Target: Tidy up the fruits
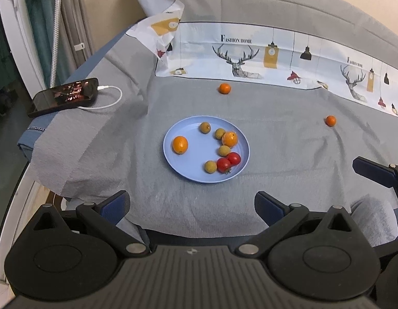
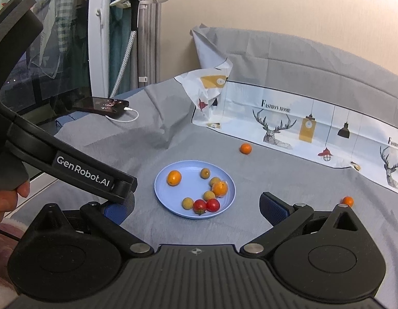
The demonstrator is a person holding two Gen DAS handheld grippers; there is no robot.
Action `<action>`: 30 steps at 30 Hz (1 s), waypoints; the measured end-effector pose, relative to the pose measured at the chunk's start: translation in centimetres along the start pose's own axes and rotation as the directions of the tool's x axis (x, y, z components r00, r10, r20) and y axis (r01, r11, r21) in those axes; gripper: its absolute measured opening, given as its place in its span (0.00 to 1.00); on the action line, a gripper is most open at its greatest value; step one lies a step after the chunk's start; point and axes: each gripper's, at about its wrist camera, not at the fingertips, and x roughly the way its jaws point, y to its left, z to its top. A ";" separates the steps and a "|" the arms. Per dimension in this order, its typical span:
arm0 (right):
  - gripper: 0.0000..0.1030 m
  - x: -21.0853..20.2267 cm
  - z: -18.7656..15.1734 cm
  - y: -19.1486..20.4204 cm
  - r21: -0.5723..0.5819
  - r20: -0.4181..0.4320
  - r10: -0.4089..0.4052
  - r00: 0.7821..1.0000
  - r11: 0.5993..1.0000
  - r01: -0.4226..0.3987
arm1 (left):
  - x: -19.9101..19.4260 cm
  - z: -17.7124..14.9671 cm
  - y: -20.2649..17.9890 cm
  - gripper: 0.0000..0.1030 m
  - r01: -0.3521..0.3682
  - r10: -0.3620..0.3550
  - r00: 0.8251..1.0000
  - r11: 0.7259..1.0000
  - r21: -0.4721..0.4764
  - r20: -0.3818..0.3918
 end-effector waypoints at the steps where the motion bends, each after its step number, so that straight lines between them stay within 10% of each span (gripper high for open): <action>1: 0.99 0.2 0.0 -0.1 0.004 -0.006 0.001 1.000 1.000 -0.001 | 0.2 0.0 0.0 1.00 0.001 -0.001 1.000 1.000 0.003 -0.005; 21: 0.99 5.3 -1.7 -8.5 0.209 -0.118 -0.136 0.984 0.965 0.159 | 8.4 6.6 -5.4 1.00 0.070 -0.059 0.991 0.994 0.085 -0.119; 30: 0.99 12.5 -2.9 -23.2 0.440 -0.222 -0.418 0.881 0.764 0.473 | 18.8 17.9 -8.6 1.00 0.041 -0.039 0.999 0.997 0.058 -0.035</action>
